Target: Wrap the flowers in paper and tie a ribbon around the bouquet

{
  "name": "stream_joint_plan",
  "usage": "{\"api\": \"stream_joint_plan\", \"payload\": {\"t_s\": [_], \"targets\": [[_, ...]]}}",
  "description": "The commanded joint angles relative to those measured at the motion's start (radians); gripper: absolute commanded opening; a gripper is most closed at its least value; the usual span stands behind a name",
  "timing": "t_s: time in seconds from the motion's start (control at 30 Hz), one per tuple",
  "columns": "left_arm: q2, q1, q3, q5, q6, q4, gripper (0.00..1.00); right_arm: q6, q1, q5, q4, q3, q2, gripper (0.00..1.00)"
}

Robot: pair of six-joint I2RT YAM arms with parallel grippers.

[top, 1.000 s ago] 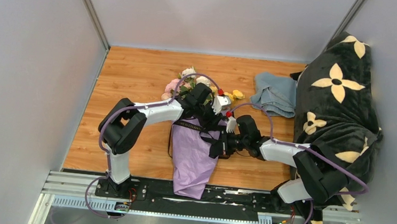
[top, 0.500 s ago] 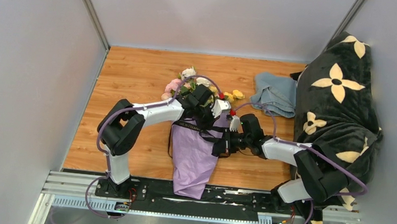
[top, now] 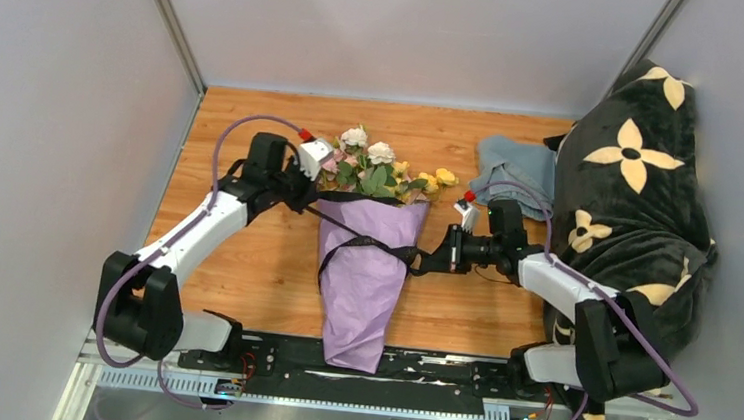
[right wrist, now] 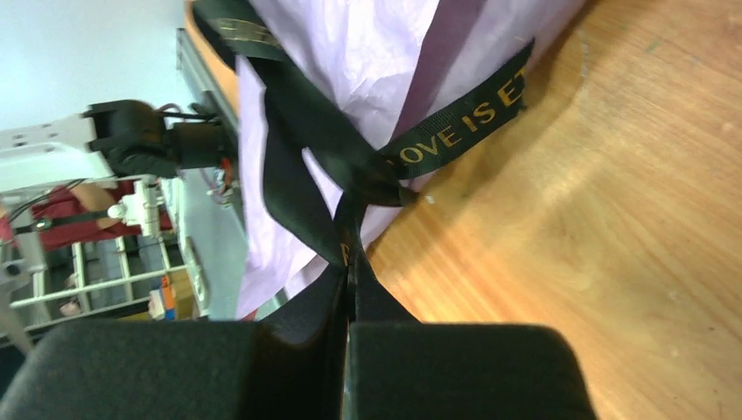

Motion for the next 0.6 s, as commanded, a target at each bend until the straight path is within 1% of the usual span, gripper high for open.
{"api": "stream_joint_plan", "payload": {"t_s": [0.0, 0.1, 0.13, 0.2, 0.23, 0.27, 0.3, 0.33, 0.37, 0.4, 0.43, 0.47, 0.5, 0.53, 0.57], "targets": [[-0.067, 0.131, -0.1, 0.027, 0.032, -0.093, 0.0, -0.037, -0.058, -0.191, -0.182, 0.085, -0.047, 0.0], [-0.101, 0.179, -0.121, 0.03, 0.075, -0.135, 0.0, 0.026, -0.065, -0.343, -0.158, 0.108, -0.056, 0.0], [-0.107, 0.186, -0.118, 0.029, 0.102, -0.152, 0.0, 0.017, -0.065, -0.38, -0.183, 0.124, -0.058, 0.0], [-0.114, 0.189, -0.117, 0.017, 0.149, -0.18, 0.0, -0.072, -0.065, -0.393, -0.313, 0.177, -0.072, 0.0], [-0.113, 0.189, -0.12, 0.008, 0.168, -0.19, 0.0, -0.099, -0.066, -0.406, -0.351, 0.199, -0.081, 0.0], [-0.109, 0.189, -0.124, -0.002, 0.18, -0.192, 0.0, -0.087, -0.066, -0.433, -0.342, 0.209, -0.088, 0.0], [-0.106, 0.189, -0.129, -0.009, 0.19, -0.195, 0.0, -0.019, -0.064, -0.471, -0.263, 0.205, -0.097, 0.0], [-0.103, 0.189, -0.137, -0.012, 0.196, -0.194, 0.0, 0.103, -0.055, -0.494, -0.109, 0.184, -0.114, 0.0], [-0.102, 0.189, -0.144, -0.009, 0.202, -0.193, 0.0, 0.264, -0.043, -0.495, 0.1, 0.156, -0.134, 0.0], [-0.102, 0.189, -0.152, -0.005, 0.206, -0.19, 0.0, 0.383, -0.026, -0.479, 0.245, 0.139, -0.15, 0.0], [-0.102, 0.189, -0.158, -0.005, 0.207, -0.183, 0.0, 0.433, -0.004, -0.449, 0.298, 0.156, -0.16, 0.0], [-0.101, 0.189, -0.161, -0.006, 0.21, -0.18, 0.0, 0.401, 0.021, -0.43, 0.25, 0.179, -0.161, 0.0], [-0.098, 0.189, -0.161, -0.012, 0.213, -0.179, 0.0, 0.313, 0.055, -0.397, 0.14, 0.232, -0.164, 0.0], [-0.095, 0.189, -0.161, -0.023, 0.216, -0.176, 0.0, 0.132, 0.09, -0.325, -0.023, 0.316, -0.164, 0.0], [-0.09, 0.189, -0.161, -0.029, 0.22, -0.174, 0.0, 0.058, 0.121, -0.286, -0.174, 0.359, -0.162, 0.0]]}}
